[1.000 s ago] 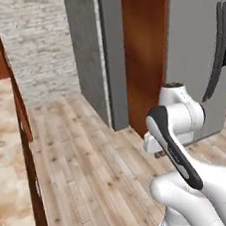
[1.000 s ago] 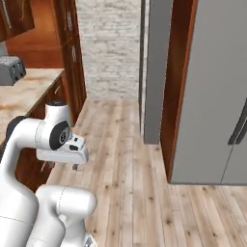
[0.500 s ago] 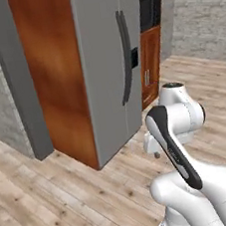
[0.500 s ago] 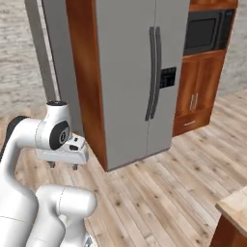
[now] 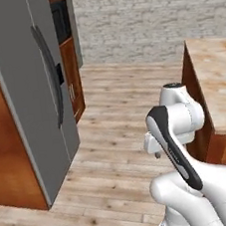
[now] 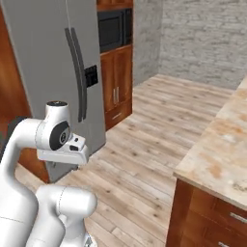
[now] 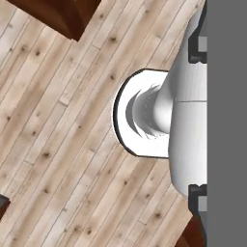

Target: Place one of the steaks on the plate and the other in the bowl. Then place the bowl in the fridge.

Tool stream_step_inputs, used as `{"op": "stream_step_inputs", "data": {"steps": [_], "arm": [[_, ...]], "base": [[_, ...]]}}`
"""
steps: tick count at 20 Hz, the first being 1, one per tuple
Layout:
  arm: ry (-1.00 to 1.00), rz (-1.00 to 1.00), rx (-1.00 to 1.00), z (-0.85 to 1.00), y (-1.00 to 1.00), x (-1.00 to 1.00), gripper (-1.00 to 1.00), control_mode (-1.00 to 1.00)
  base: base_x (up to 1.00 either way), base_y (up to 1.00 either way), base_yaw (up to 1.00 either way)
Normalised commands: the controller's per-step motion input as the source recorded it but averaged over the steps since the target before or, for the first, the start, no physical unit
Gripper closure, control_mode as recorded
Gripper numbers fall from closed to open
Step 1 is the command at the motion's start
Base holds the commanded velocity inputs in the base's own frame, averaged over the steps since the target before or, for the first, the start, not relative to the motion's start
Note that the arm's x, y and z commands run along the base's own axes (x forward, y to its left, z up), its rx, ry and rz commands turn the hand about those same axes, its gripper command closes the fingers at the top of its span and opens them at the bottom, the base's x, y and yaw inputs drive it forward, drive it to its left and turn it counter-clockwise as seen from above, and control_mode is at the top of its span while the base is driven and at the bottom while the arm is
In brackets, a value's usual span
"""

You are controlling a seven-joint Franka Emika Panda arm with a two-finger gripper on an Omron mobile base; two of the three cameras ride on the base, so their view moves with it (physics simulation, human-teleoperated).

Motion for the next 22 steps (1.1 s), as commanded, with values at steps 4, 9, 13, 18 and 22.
{"op": "stream_step_inputs", "data": {"steps": [4, 9, 13, 18, 22], "arm": [[0.00, 0.00, 0.00, 0.00, 0.00, 0.00, -1.00, 1.00], [0.00, 0.00, 0.00, 0.00, 0.00, 0.00, -1.00, 1.00], [0.00, 0.00, 0.00, 0.00, 0.00, 0.00, -1.00, 1.00], [0.00, 0.00, 0.00, 0.00, 0.00, 0.00, -1.00, 1.00], [0.00, 0.00, 0.00, 0.00, 0.00, 0.00, -1.00, 1.00]], "base": [[0.45, 0.81, -0.44], [0.71, 0.67, -0.45], [0.74, -0.14, -0.31], [1.00, -0.12, -0.11], [0.99, 0.18, -0.01]]}}
